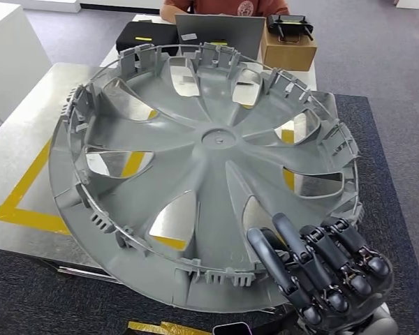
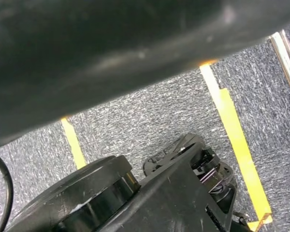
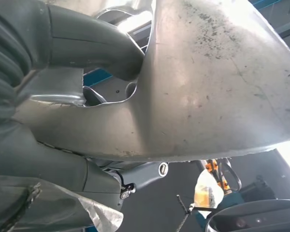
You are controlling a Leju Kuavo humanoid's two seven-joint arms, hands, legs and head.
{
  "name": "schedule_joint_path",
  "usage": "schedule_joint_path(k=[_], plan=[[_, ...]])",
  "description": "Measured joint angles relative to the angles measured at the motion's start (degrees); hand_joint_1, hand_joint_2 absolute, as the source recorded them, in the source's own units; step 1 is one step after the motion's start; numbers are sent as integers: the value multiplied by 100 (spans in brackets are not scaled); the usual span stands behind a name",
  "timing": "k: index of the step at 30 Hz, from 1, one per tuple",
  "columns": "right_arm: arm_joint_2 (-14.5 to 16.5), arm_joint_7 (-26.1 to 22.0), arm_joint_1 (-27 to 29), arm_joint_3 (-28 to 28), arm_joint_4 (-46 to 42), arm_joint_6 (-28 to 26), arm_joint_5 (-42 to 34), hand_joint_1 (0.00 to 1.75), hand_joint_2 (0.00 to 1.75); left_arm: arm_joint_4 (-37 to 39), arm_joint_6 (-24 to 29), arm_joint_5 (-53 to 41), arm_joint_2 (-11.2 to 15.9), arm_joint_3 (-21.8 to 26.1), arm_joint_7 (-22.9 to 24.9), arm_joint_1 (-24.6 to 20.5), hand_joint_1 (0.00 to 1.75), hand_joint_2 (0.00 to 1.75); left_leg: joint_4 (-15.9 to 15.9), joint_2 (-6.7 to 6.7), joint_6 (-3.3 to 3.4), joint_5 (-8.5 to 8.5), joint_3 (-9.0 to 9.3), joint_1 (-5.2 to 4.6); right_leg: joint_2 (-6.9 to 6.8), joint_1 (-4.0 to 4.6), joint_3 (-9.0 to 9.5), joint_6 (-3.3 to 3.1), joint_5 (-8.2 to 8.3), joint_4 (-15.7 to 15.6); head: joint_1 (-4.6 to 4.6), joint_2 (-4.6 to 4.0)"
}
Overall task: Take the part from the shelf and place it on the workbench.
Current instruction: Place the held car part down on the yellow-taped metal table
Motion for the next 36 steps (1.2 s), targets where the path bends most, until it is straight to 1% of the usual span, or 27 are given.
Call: schedule_joint_path(k=[3, 7, 20, 36], plan=[[0, -14, -8, 0, -1, 0, -1, 175, 175, 0, -8, -1, 0, 0, -2, -2, 0, 0, 4, 0, 19, -1, 0, -7, 0, -6, 3, 16, 9, -9, -1, 1], [13, -54, -21, -4, -12, 0, -2, 175, 175, 0, -40, -3, 2, 0, -4, -3, 0, 0, 5, 0, 27, 2, 0, -11, -1, -14, 1, 27, 15, -11, -3, 1], [137, -158, 31, -93, -16, 0, -18, 175, 175, 0, -87, -19, 7, 0, -7, -3, 0, 0, 4, 1, 27, 5, 1, 7, -1, 2, -6, 25, 14, -1, -5, 0], [259, -144, 286, -322, 96, 0, -57, 175, 175, 0, -178, 15, 58, 2, -28, -3, 0, 0, 4, 1, 27, 5, -2, 8, -2, 2, -6, 25, 13, 0, -5, -1]])
